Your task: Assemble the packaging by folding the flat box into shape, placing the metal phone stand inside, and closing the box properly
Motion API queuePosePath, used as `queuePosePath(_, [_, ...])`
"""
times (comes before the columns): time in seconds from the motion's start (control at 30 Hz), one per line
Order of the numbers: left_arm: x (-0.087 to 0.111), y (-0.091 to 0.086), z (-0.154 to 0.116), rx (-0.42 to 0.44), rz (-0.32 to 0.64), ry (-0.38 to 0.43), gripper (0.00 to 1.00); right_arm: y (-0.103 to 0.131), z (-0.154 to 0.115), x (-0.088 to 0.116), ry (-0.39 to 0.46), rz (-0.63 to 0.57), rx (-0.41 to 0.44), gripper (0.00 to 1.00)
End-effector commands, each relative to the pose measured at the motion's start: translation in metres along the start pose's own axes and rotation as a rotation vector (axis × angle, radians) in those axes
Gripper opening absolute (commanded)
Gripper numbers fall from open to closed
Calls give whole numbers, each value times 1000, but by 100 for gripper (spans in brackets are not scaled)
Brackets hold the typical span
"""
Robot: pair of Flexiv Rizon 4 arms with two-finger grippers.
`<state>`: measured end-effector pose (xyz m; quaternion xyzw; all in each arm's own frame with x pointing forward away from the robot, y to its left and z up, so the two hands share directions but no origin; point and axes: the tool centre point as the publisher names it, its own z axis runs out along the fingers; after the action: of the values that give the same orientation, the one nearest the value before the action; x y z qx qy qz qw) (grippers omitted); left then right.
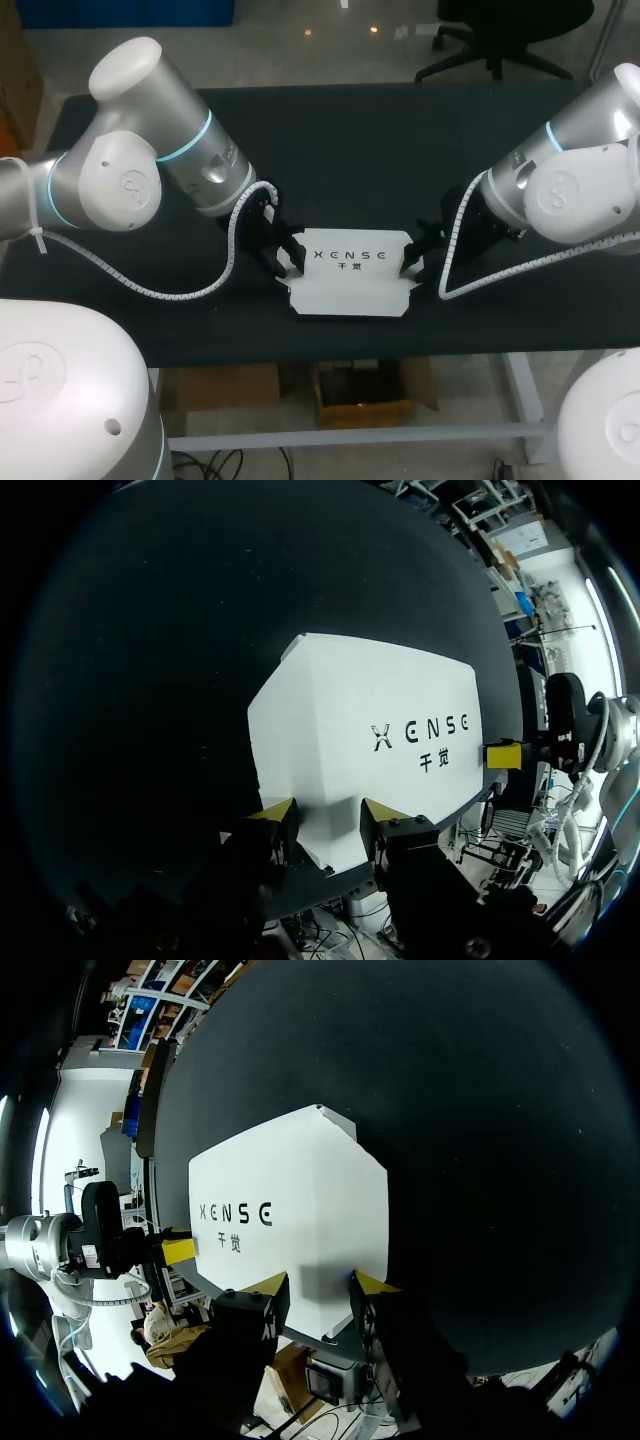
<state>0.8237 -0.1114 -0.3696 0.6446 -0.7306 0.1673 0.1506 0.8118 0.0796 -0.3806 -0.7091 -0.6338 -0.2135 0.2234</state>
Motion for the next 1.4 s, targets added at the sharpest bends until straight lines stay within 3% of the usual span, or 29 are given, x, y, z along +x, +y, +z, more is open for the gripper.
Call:
queuePosePath(0.03, [0, -1, 3, 0, -13, 0, 39, 1, 3, -1, 10, 2, 1, 38])
queuePosePath(0.3, [0, -3, 1, -5, -47, 6, 34, 4, -1, 2, 19, 12, 2, 36])
queuePosePath(0.43, [0, -3, 1, -5, -47, 6, 38, 4, -1, 2, 19, 12, 2, 40])
queuePosePath(0.7, [0, -3, 1, -5, -47, 6, 35, 4, -1, 2, 19, 12, 2, 39])
queuePosePath(0.77, [0, -3, 1, -5, -47, 6, 43, 4, -1, 2, 19, 12, 2, 35])
queuePosePath(0.87, [0, -3, 1, -5, -47, 6, 36, 4, -1, 2, 19, 12, 2, 29])
queuePosePath(1.0, [0, -3, 1, -5, -47, 6, 34, 4, -1, 2, 19, 12, 2, 35])
queuePosePath(1.2, [0, -2, 1, -4, -46, 7, 31, 4, -1, 2, 19, 12, 2, 34])
queuePosePath(1.4, [-1, -1, 3, 1, -45, 4, 35, 6, 2, -4, 36, 13, 6, 34])
